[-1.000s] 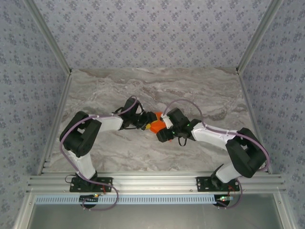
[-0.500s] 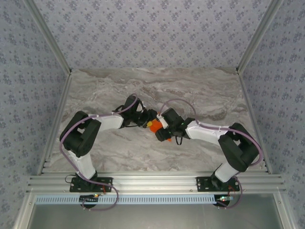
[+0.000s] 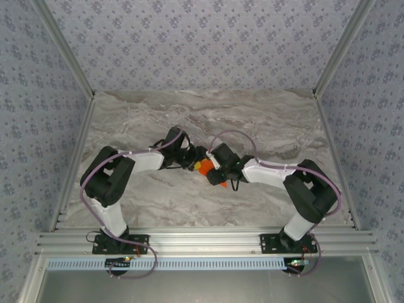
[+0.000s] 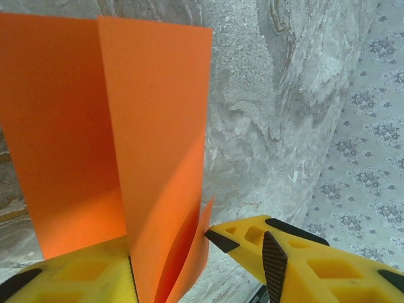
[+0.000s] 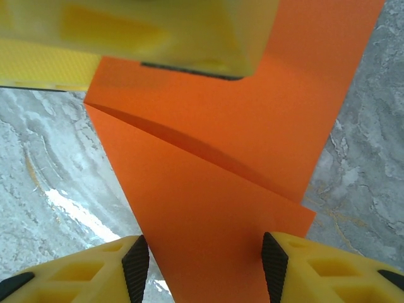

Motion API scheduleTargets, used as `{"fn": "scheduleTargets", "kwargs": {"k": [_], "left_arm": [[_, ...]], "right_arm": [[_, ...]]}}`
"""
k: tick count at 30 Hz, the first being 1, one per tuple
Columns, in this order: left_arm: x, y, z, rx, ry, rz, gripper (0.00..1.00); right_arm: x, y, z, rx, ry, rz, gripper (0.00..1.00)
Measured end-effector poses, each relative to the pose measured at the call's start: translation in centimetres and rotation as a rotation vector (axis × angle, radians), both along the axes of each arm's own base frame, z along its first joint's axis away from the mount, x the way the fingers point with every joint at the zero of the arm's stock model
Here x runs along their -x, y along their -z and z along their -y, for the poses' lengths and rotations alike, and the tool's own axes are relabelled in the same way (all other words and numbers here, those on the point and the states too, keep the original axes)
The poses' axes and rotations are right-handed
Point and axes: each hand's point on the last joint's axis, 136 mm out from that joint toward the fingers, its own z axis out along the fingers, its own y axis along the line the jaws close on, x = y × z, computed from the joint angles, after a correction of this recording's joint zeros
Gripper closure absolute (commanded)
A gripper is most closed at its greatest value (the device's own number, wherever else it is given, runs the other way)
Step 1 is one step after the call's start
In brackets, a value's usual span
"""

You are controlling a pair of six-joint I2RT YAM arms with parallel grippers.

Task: Fold a paper plane with a square sheet of paper (fold left side to right side)
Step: Fourth fold the wing at the center of the table.

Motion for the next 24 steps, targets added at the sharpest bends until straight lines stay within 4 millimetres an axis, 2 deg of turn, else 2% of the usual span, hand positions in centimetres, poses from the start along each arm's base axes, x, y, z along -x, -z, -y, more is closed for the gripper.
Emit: {"fn": "scheduleTargets", "kwargs": {"k": [5, 18, 24], "left_arm": [[0.0, 0.0, 0.0, 0.002, -0.005, -0.009, 0.63], [-0.4, -0.6, 0.3, 0.012, -0.009, 0.000, 0.64], [-0.5, -0.7, 0.3, 0.014, -0.011, -0.001, 0.64]], "right_arm": [[0.2, 0.1, -0.2, 0.009, -0.016, 0.005, 0.45], [1.3, 0.4, 0.2, 0.008, -0.049, 0.025, 0.44], [1.2, 0.4, 0.2, 0.015, -0.054, 0.032, 0.56]]}}
